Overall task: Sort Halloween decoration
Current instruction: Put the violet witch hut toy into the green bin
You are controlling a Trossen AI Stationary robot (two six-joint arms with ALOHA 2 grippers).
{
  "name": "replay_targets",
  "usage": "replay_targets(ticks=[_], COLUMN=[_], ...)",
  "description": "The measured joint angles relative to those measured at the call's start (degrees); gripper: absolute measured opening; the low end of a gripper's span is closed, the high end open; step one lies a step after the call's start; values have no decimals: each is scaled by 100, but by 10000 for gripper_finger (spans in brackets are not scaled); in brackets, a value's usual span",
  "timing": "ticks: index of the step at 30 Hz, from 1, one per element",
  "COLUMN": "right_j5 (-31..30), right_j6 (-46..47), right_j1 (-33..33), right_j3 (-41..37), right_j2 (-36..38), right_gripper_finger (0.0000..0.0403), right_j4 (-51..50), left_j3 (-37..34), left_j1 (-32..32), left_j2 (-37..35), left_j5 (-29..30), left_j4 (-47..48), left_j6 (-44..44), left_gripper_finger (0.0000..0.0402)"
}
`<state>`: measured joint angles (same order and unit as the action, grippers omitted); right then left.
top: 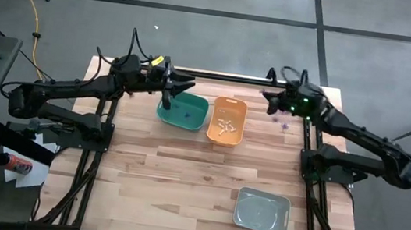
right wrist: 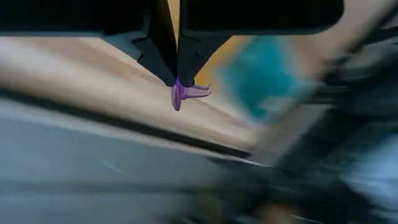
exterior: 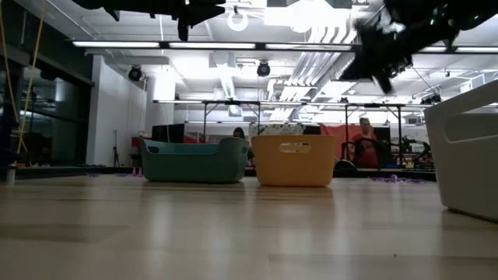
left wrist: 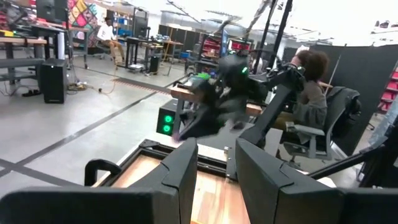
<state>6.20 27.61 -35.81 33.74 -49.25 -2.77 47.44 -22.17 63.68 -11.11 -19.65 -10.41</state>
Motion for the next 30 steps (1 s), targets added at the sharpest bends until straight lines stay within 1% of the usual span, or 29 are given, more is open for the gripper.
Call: replay_targets(ticks=[2,4,7,10,14,17,30], right_j5=[615,971,1101,1106,1129,1127,1121], right_j6=[-113,-134,-458,-860,-1105,-1118,-1103], right_j1=[126,296,634,1004,1394,1561,1636], right_j3=[0,0,0,0,0,0,0], right_j2=[73,49,-113,-319,-615,-754,-807], right_gripper_finger=[0,0,0,0,0,0,0], right_j4=[882,1756,2784,3348,3615,3709,3733], left_j3=[0,0,0,0,0,0,0], left_j1=[3,27,66,144,313,440,510], left_j2=[0,0,0,0,0,0,0], left_j5=[0,0,-6,-26,-28,-28,35], left_j4=[-1,-1,-2,-59,-214,-213,-209], left_j6=[2,2,2,2,62,313,299], left_gripper_finger=[97,97,97,97,97,97,97])
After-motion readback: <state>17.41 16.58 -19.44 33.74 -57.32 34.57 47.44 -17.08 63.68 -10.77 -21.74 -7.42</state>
